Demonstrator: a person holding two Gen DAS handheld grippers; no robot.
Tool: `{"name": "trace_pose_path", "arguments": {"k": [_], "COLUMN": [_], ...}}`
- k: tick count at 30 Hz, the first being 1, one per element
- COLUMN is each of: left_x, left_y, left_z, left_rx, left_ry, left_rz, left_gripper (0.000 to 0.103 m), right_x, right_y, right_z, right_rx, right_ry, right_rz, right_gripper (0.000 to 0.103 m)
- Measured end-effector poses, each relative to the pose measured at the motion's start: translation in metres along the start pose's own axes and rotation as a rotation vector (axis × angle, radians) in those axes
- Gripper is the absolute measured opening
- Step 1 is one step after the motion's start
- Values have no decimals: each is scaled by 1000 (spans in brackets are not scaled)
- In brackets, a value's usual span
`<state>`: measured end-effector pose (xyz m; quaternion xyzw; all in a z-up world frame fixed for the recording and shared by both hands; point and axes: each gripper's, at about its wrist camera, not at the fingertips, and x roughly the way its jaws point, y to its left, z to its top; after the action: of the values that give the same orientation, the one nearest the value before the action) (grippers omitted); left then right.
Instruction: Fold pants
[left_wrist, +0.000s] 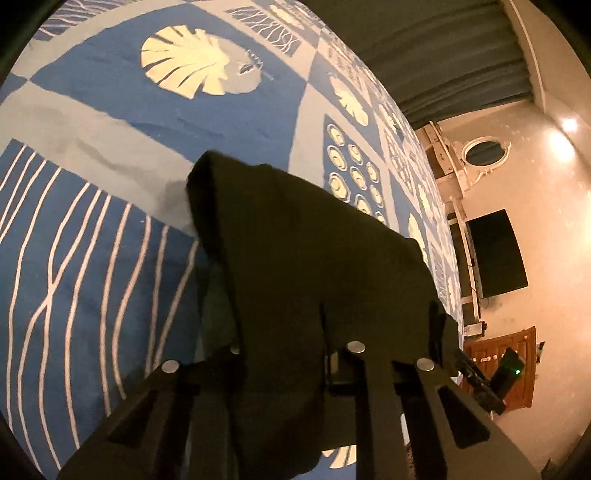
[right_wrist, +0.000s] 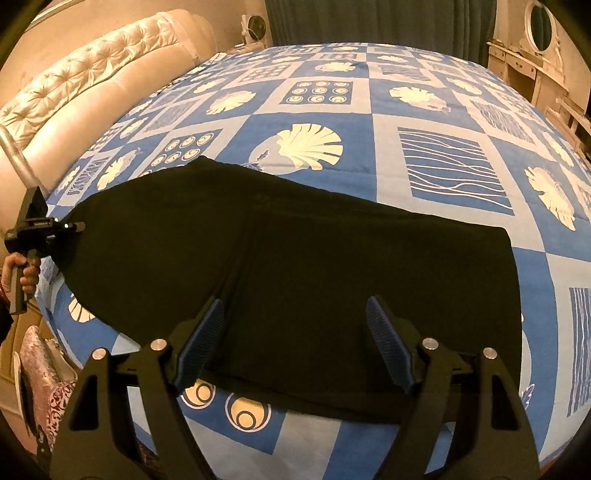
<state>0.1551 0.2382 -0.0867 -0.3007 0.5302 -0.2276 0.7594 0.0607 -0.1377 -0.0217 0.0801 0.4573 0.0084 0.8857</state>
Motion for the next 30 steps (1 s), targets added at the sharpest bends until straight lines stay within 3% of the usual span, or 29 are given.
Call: {"name": "trace_pose_path", "arguments": {"k": [9, 17, 23, 30], "left_x": [-12, -7, 27, 97], "left_y": [-41, -127, -205, -284], "left_z": [3, -3, -14, -42], "left_rx": [5, 110, 217, 331], "left_ry": [-45, -30, 20, 126], "left_rz": [-50, -70, -96, -77], "left_gripper": [17, 17, 17, 17], "right_x": [-11, -21, -31, -45], "right_y": [-2, -11, -19, -38], "right_z": [-6, -17, -29, -40], "right_rx": [-14, 29, 67, 130], "right_ry": [-22, -34, -47, -72], "right_rz": [-18, 9, 39, 66], "right_gripper": [80, 80, 80, 80]}}
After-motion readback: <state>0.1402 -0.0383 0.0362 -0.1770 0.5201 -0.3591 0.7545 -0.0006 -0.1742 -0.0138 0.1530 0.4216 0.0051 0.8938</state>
